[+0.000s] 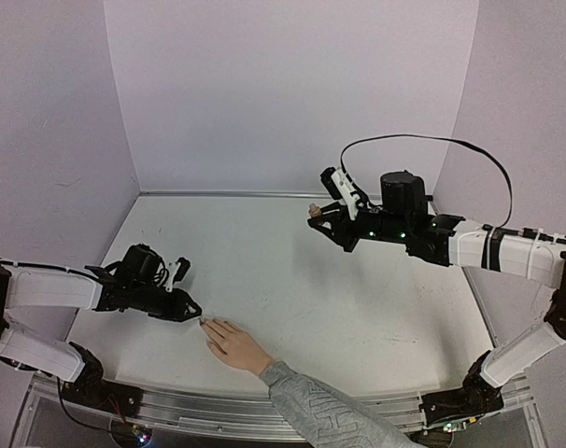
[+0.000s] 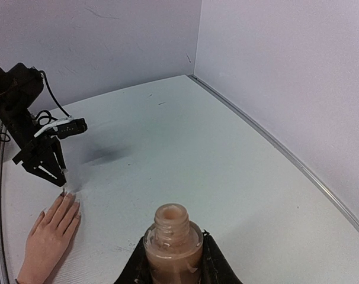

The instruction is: Paint the nails

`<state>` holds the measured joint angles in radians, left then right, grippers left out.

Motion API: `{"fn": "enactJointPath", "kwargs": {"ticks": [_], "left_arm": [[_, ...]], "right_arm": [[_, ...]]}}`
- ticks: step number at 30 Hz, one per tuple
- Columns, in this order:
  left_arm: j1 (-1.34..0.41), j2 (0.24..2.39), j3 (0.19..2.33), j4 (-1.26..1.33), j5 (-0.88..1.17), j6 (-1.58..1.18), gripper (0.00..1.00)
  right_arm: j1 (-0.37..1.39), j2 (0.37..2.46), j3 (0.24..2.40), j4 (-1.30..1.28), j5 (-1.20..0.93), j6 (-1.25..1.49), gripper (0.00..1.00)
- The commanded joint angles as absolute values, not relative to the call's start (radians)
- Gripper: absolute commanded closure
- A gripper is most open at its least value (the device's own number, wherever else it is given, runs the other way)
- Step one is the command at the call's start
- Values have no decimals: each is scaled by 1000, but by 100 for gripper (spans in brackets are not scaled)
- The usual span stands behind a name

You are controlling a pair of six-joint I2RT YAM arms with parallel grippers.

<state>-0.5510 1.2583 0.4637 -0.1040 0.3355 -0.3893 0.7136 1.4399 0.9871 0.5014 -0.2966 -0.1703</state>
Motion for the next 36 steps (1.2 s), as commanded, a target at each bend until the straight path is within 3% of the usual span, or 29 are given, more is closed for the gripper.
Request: {"fn": "enactJointPath", "kwargs": {"ticks": [1,23,29,36], "left_arm": [[-554,1263,510,-72,313,-384,100],[-552,1230,503,-99,215,-417,100],[-552,1112,450,-81,247,-406,100],[-554,1166,470,-70,337,-371,100]], "right_arm": [[709,1430,994,551,-308,-160,100],[709,1432,999,551,-306,-159,100],[709,1434,1000,551,-304,-160,100],[709,1434,1006,552,-311,-160,100]]}}
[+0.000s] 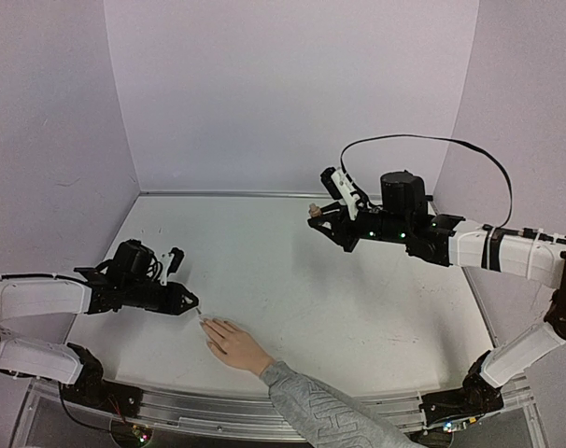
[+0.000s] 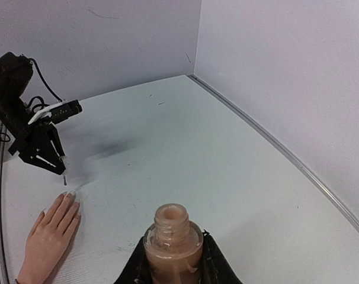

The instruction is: Paint the nails

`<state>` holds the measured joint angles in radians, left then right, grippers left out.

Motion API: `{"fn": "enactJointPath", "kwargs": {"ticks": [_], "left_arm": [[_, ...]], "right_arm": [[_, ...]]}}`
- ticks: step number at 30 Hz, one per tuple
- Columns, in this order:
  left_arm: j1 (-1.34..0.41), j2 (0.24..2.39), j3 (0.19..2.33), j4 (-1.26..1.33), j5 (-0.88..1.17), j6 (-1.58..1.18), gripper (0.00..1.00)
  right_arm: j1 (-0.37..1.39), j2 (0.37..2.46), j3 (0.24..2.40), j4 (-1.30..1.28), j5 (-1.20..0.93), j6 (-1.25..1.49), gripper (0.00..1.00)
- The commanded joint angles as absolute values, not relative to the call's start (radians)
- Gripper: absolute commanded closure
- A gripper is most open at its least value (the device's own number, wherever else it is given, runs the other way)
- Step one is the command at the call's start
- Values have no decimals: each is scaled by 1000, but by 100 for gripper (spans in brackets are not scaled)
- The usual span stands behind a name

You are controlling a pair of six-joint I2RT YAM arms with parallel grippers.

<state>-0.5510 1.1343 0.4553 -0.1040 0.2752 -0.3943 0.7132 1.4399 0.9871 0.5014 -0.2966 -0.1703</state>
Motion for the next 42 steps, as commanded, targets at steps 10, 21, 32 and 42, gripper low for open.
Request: {"fn": "enactJointPath", "kwargs": {"ticks": [10,21,32,42], "left_arm": [[-557,1219,490,-63,376,-355,100],[-558,1246,500,-65,357,-365,100],[-558,1265,509,-67,317,-376,100],[-558,1287,522,-72,293,-381,100]], "right_arm": [[709,1433,1002,549,-309,-158,100],[709,1434,999,549,-307,-158,100],[709,1433,997,550,-307,-157,100],[709,1433,997,549,-304,-155,100]]}}
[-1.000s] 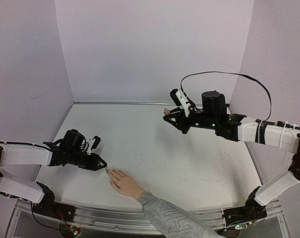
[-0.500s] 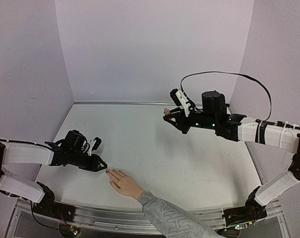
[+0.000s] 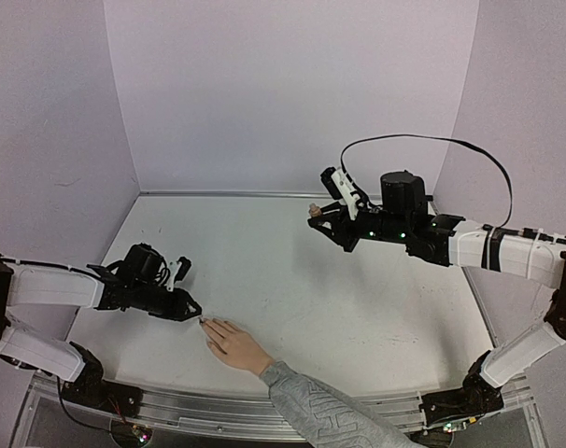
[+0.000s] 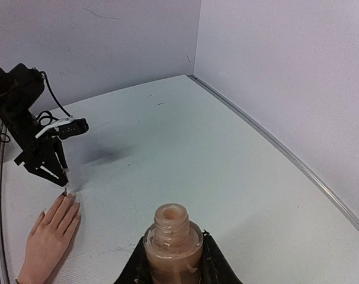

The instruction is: Paint the nails

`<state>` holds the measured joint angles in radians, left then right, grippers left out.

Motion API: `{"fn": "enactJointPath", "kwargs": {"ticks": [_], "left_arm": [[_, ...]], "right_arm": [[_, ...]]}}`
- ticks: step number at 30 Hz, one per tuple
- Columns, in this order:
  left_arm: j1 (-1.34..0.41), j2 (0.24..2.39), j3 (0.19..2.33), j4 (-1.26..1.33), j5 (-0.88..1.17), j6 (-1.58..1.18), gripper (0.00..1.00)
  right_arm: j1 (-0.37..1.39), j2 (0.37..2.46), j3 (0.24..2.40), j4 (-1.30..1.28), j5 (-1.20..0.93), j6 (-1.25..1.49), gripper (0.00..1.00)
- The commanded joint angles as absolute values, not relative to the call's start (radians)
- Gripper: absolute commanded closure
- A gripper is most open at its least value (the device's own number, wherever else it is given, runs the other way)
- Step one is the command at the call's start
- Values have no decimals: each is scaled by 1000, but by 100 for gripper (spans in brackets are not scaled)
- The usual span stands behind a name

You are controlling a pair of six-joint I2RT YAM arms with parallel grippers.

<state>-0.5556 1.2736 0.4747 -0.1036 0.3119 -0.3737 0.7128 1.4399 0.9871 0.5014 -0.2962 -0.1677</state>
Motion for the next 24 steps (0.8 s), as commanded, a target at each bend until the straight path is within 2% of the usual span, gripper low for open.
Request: {"fn": "enactJointPath", "kwargs": {"ticks": [1,17,24], "left_arm": [[-558,1289,523,-72,293,-381,100],[-558,1288,529,-92,204,-409,100],[-551,1064,557,-164,197,-459,100]], "right_arm": [[709,1433,997,549,-304,-155,100],[709,1443,1007,548,-305,-147,100],[709,1431,1016,557,-308,-135,100]]}}
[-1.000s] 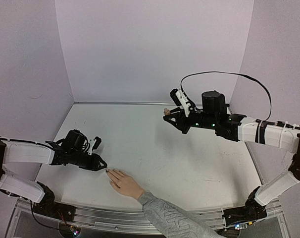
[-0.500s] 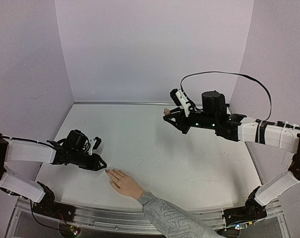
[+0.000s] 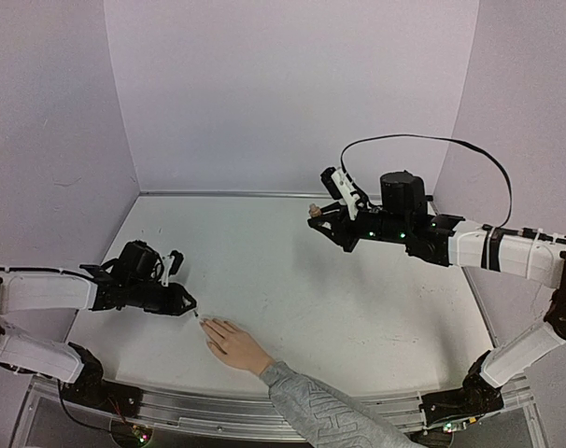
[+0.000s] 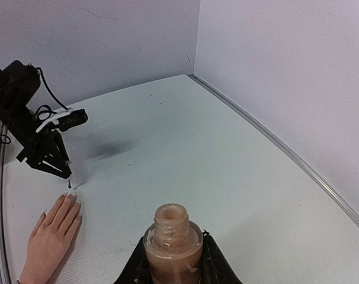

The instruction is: Paint the nails

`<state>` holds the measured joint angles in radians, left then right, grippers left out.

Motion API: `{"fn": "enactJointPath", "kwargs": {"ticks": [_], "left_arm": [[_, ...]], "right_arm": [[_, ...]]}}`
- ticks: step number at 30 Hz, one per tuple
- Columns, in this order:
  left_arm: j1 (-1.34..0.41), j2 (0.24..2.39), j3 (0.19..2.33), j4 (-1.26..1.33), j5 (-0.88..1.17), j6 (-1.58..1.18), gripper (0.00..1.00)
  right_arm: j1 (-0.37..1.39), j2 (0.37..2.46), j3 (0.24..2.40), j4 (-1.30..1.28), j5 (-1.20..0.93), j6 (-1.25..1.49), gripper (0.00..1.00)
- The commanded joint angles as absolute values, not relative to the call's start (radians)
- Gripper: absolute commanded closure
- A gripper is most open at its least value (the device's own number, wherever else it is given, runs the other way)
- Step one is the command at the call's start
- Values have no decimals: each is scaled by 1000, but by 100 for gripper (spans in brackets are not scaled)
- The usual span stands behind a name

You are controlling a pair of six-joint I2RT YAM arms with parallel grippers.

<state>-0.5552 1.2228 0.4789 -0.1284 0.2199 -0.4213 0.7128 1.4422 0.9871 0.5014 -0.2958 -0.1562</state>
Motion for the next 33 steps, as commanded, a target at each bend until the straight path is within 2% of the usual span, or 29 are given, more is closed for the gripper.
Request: {"fn": "enactJointPath", "kwargs": {"ticks": [1,8,17,21,26,33], "left_arm": [[-551,1030,589,-217,190,-460,100],[-552,870,769,-344,265,-441,100],[-627,962,1016,-297,445,-464,100],[-653,1038,1112,-285,505,-455,100],[-666,1097,1184,-269,536,-491,100],[-696,1118,1190,-273,503,-534,100]], "right_arm": [[709,1428,1014,561,-310,-132,100],[709,1416,988,637,-356,-79,100],[724,1479,986,808,-516,51,100],[799,1503,990,861,-487,49,100],[877,1562,1026,900,-473,43,100],[895,1658,1108,935,-543,70,100]]}}
